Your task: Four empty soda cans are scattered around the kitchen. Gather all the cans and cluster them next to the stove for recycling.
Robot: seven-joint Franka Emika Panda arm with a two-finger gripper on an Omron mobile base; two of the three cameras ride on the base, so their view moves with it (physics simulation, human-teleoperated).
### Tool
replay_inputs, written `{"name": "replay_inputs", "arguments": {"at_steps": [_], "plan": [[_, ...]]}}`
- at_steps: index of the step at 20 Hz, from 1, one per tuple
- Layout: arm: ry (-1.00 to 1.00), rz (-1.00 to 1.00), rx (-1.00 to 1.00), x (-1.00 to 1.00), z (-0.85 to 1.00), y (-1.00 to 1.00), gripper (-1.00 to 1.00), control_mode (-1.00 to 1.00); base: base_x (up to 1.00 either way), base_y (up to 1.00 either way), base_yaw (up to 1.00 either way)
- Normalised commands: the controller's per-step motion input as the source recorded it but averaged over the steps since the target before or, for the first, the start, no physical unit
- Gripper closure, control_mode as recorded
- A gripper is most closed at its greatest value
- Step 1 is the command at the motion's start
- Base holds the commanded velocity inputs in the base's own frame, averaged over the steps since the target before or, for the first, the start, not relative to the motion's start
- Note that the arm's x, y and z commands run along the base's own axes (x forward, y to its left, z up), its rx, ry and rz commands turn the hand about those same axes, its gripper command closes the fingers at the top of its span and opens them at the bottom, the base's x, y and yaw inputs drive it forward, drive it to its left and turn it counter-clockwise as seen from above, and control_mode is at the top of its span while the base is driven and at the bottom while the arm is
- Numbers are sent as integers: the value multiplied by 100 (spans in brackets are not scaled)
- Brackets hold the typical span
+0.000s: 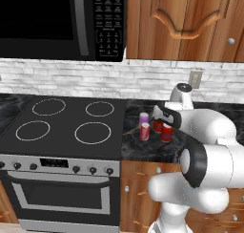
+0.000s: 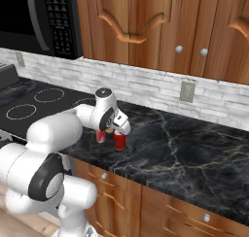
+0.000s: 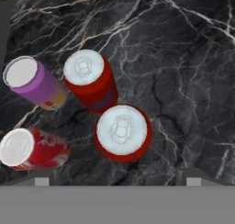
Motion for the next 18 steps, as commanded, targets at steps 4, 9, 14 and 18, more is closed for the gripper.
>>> {"name": "replay_inputs", "arguments": {"at_steps": [4, 9, 14, 18], "plan": [[-21, 1, -3, -47, 0, 25, -100, -100, 0, 0, 0], [-20, 3, -4, -46, 1, 25, -100, -100, 0, 0, 0], [-24, 4, -5, -44, 9, 20, -100, -100, 0, 0, 0], [-8, 3, 0, -38, 27, 15, -100, -100, 0, 0, 0]]}}
